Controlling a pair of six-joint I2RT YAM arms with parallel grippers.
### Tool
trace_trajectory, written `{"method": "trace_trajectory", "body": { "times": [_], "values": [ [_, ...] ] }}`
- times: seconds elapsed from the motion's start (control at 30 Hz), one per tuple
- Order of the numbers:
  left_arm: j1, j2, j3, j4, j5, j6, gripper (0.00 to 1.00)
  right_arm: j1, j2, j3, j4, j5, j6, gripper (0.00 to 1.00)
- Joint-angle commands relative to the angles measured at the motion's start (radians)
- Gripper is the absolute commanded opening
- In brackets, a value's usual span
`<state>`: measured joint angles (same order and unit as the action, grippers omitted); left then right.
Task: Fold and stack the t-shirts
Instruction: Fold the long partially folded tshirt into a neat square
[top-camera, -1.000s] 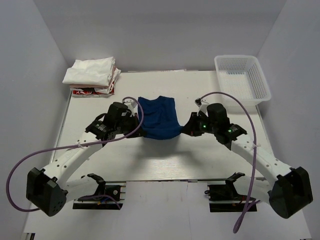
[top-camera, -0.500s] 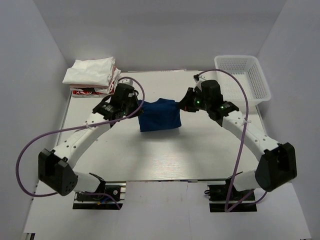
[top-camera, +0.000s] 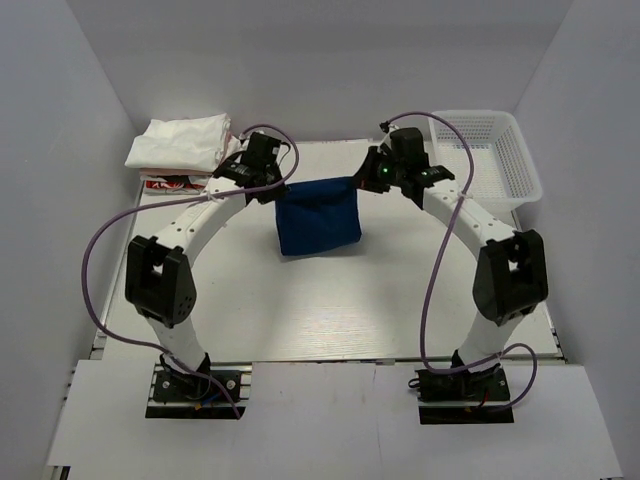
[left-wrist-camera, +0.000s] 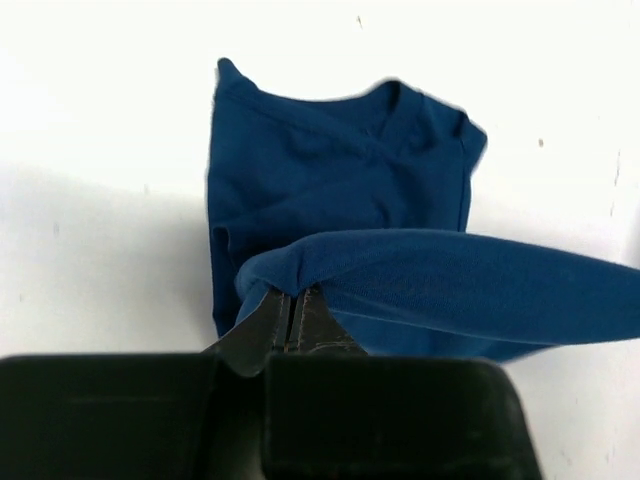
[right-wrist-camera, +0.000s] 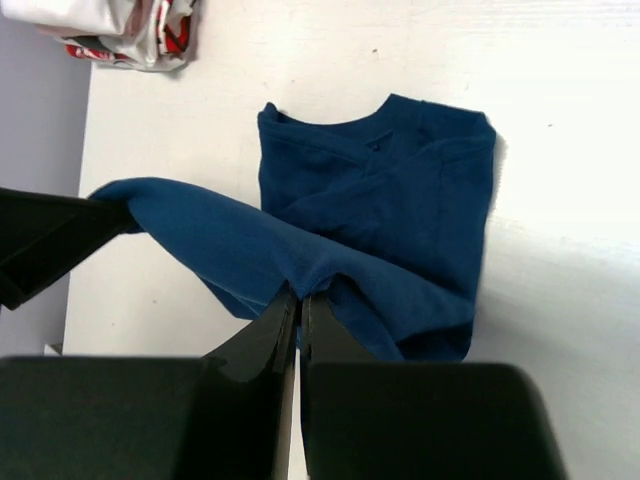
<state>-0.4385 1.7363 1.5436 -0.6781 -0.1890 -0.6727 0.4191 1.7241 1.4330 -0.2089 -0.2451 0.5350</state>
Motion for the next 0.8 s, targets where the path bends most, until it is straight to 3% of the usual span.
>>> {"method": "trace_trajectory", "body": {
  "times": [0.0,0.3,0.47,0.77],
  "values": [
    [0.046,0.057,0.087,-0.031,-0.02,0.022,0.0,-0.014,0.076,0.119,0.02,-0.028,-0.036,0.0],
    [0.11,0.233,0.229,0.029,0.006,0.1,0.0,-0.043,0.331,0.369,-0.03,-0.069,-0.026,0.0],
    [0.119,0.339,0.331,0.066,0.098,0.16,0.0,-0.059,0.396,0.383,-0.021,0.013,0.002,0.0],
    [0.129,0.417,0.349,0.167,0.157,0.191,0.0,-0.079,0.482,0.417,-0.015,0.058,0.005,0.0]
  ]
}}
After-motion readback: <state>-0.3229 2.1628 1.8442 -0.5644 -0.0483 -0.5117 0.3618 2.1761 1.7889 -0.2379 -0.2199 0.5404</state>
